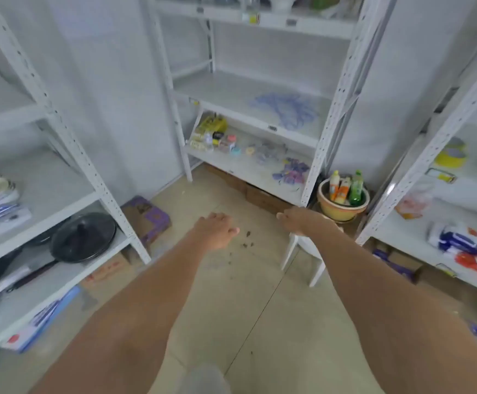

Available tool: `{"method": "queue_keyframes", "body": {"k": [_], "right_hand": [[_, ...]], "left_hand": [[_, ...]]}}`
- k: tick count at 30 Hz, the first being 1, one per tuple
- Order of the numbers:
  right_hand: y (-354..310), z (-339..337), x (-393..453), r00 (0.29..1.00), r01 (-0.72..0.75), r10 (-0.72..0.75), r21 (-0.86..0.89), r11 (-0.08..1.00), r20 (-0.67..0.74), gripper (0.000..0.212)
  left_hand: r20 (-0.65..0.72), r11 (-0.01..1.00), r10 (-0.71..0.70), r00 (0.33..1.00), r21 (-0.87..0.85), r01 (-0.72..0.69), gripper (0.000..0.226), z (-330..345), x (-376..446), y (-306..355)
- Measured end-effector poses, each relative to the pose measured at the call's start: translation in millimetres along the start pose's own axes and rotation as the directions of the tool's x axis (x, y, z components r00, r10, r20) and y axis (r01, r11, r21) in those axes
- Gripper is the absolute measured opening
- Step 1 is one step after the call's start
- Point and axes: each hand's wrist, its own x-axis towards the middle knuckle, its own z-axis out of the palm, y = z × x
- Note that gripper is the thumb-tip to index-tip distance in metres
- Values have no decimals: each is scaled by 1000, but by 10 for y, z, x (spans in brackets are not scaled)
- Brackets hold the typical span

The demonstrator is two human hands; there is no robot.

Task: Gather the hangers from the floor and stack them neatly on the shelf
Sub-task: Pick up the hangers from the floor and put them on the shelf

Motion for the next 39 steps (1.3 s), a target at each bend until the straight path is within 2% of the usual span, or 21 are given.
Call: {"method": "queue_keyframes", "body": {"k": [5, 10, 16, 21, 24, 27, 31, 33, 36, 39], "right_hand": [[8, 538, 749, 986, 46, -50, 27, 999, 160, 55], [19, 740, 1535, 966, 61, -52, -28, 998, 252, 54], [-21, 609, 2289, 936, 174, -110, -165, 971, 336, 52], [-162, 381, 2959, 900, 300, -215, -179, 937, 380, 49], [-285, 292, 3394, 867, 338, -232, -179, 924, 442, 48], [-416, 245, 3841, 824, 404, -277, -170, 899, 495, 50], [-716, 131, 4294, 776, 530, -391, -175, 830, 494, 50], [-855, 135, 4468, 722, 608, -446, -176, 774, 529, 49], [-973, 152, 4621, 646, 654, -422, -176, 736, 635, 50], [-1197, 166, 4936, 629, 663, -390, -202, 721, 672, 51]], "left_hand": [[183, 997, -82, 980, 6, 82, 58, 598, 491, -59], [270, 988, -113, 956, -70, 136, 58, 971, 1140, -159], [347, 941, -175, 922, -216, 260, 59, 975, 1796, -290], [360, 865, -267, 894, -320, 388, 58, 880, 2299, -408], [399, 805, -330, 856, -355, 476, 59, 842, 2484, -483], [418, 704, -426, 802, -403, 584, 57, 885, 2618, -585], [419, 560, -559, 716, -445, 698, 58, 780, 2773, -748], [446, 477, -613, 652, -449, 756, 58, 788, 2815, -831], [496, 348, -642, 585, -492, 798, 58, 822, 2806, -896], [486, 270, -681, 547, -528, 805, 58, 873, 2934, -1203]]}}
